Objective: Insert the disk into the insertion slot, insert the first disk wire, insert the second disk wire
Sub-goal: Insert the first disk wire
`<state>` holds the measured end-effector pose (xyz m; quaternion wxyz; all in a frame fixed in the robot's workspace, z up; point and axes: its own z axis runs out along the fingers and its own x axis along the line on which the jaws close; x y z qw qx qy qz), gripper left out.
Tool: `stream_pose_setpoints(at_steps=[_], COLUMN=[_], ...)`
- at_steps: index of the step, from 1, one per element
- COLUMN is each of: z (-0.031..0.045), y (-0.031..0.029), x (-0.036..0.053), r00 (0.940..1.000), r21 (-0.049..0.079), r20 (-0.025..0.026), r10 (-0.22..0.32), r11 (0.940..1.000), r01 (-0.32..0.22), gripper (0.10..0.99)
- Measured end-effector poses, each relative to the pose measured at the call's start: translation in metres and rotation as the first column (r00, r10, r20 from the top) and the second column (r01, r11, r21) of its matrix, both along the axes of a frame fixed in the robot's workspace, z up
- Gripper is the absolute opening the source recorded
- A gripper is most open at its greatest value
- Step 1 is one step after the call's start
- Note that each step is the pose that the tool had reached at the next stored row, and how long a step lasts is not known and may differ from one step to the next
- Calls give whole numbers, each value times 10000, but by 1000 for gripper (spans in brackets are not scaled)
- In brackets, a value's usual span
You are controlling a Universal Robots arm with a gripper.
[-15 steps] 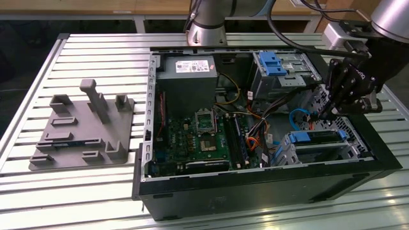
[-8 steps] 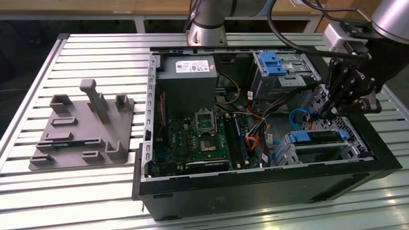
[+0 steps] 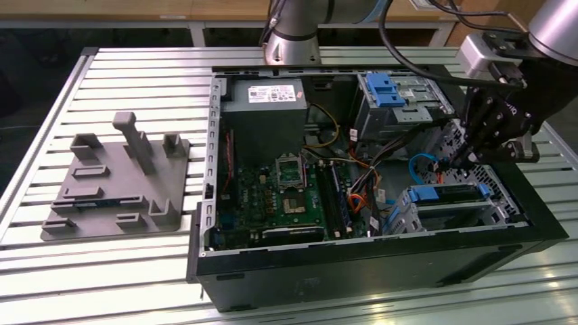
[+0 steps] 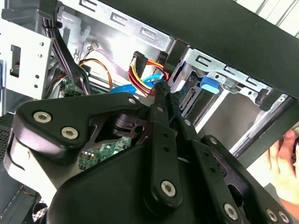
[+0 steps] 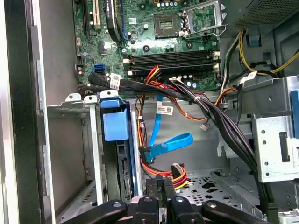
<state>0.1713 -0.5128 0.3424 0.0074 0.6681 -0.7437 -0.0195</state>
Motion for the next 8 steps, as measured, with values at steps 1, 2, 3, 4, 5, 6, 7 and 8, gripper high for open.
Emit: stream_pose_setpoints(at_steps=[1,2,3,4,5,6,7,8], z=[0,-1,0,0,0,0,0,-1], y=[-4,-8,-9,-10,-11,-11,-12,-13], x=[0,0,0,0,0,0,0,0], r00=[10000,10000,10000,9999,9998,9995,9991,9986], r21=[0,1,0,0,0,0,1,2], r20=[0,0,0,0,0,0,0,0], r10=[0,10,51,120,216,320,425,533], r11=[10000,10000,10000,9999,9998,9995,9991,9986], r01=[0,-10,-51,-120,-216,-320,-425,-533], gripper=[165,165,165,165,165,165,165,165])
